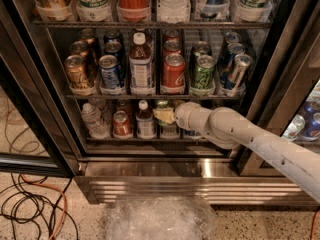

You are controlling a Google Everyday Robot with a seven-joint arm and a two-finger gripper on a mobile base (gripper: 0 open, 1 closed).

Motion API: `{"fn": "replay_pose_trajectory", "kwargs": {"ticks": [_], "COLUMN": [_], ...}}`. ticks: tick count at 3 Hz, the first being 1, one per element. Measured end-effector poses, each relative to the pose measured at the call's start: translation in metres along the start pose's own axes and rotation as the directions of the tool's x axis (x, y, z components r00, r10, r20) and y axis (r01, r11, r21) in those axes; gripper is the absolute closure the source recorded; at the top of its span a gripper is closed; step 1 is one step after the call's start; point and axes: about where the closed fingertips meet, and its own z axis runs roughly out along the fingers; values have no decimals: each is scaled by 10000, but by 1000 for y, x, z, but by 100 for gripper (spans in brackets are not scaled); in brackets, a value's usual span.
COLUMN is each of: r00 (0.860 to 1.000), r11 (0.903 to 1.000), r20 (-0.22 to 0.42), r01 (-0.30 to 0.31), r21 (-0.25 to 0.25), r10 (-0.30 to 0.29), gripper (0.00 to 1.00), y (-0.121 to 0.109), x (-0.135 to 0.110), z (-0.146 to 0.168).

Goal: Pick green can from bottom shelf of fridge

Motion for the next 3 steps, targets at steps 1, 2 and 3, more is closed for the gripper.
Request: {"fn": "replay_pose_trajectory", "kwargs": {"ticks": [1, 2, 3], "r00": [9997, 9944, 9792], "r11": [9984, 9908, 9820], "r20": [-230, -930, -1780], "r01": [-103, -620, -1235], "r21": [-554, -1201, -1427], "r10": [91, 510, 972], "gripper": [100, 100, 100], "y": [7, 12, 7], "x": [2, 10, 17], "z": [-2, -26, -62]}}
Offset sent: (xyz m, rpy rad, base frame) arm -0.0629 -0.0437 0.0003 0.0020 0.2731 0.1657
